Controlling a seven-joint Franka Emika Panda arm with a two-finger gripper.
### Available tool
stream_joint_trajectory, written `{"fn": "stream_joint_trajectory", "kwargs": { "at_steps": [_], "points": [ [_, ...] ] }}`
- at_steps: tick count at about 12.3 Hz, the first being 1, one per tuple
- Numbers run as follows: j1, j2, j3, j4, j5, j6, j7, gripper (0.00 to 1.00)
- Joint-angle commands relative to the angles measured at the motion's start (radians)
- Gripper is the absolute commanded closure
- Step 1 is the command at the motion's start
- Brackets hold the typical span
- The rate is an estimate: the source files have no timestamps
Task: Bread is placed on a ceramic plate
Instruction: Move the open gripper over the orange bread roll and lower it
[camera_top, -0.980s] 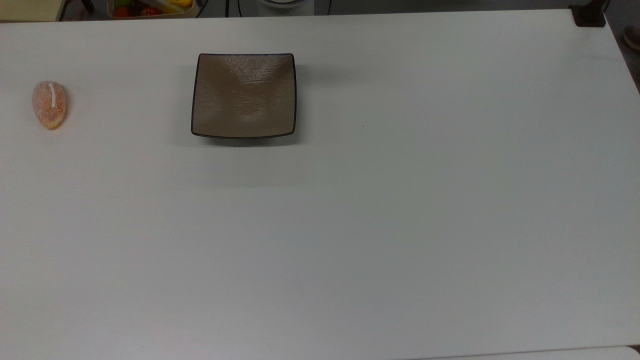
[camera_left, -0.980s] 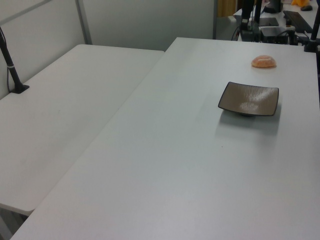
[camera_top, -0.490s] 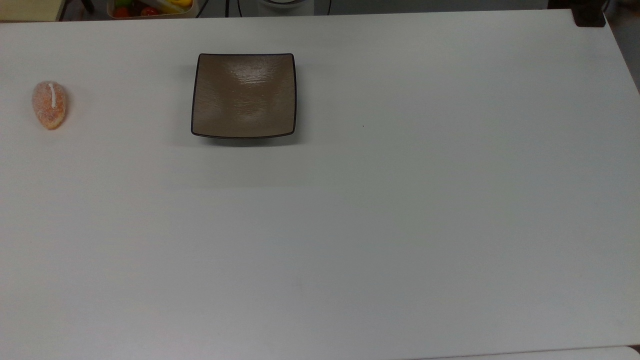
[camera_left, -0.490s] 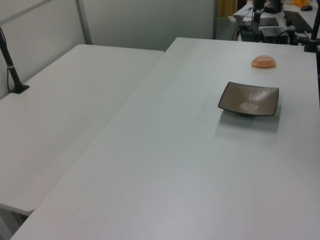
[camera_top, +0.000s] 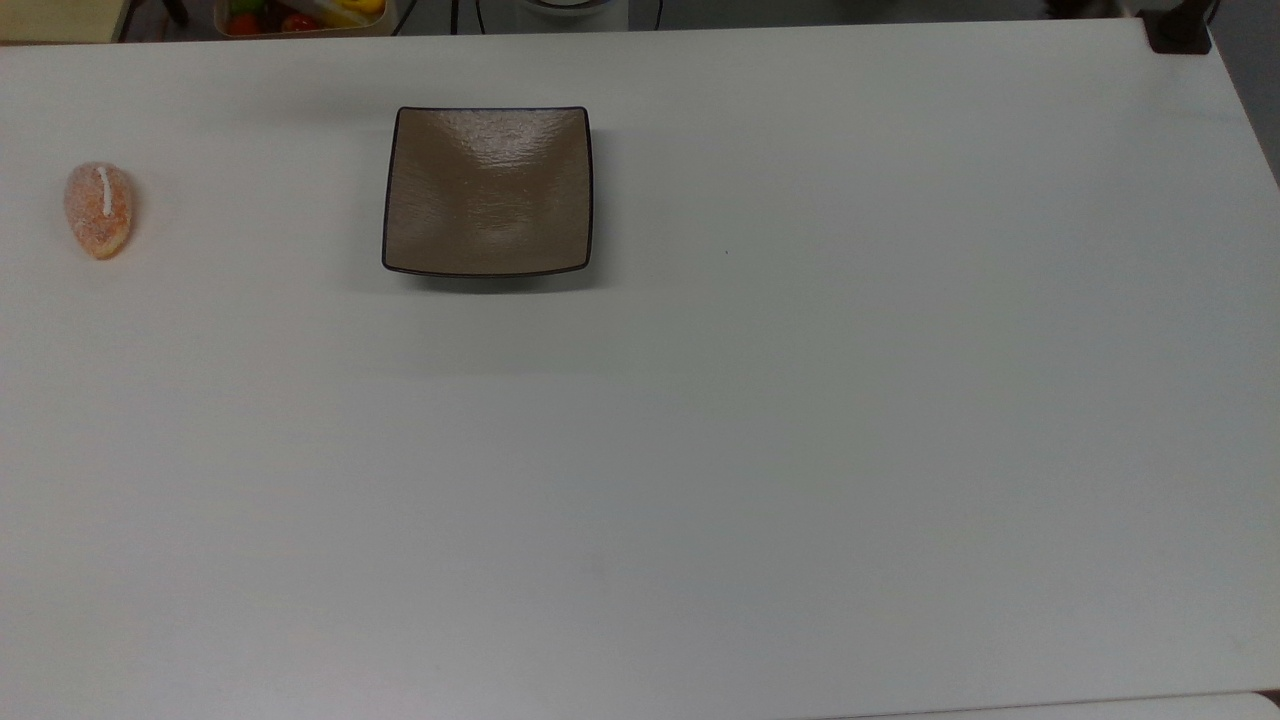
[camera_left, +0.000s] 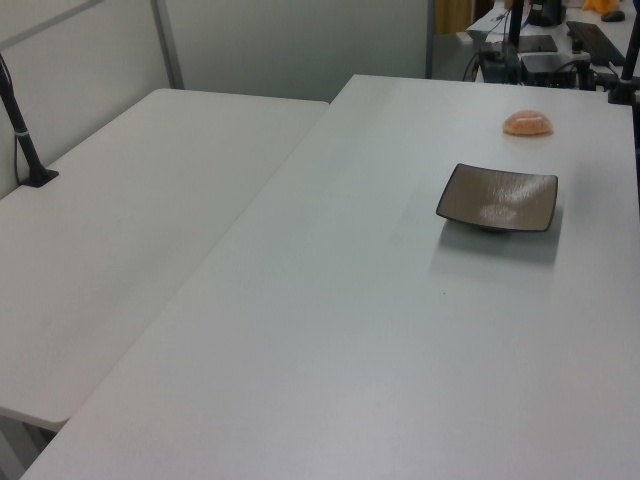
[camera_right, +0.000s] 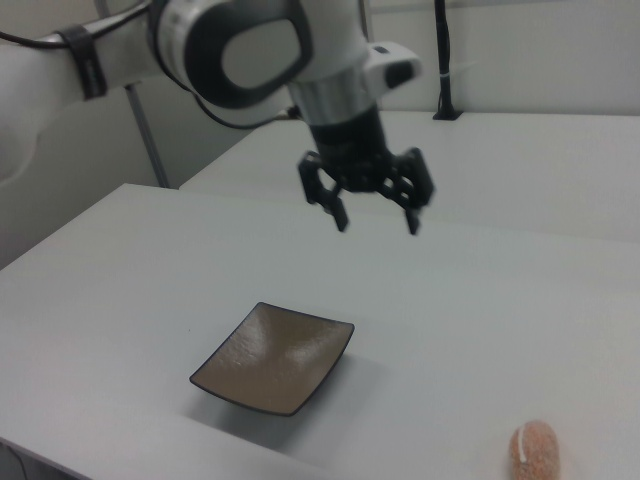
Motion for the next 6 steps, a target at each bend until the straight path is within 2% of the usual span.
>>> {"fn": "stream_joint_trajectory", "kwargs": {
  "at_steps": [1,3,6],
  "points": [
    [-0.039,0.055,-0.070,-0.011,0.017,0.075,-0.132,0.00],
    [-0.063,0.112,-0.094,-0.011,0.041,0.128,-0.207,0.00],
    [-0.094,0.193,-0.095,-0.011,0.050,0.181,-0.267,0.00]
  ]
}}
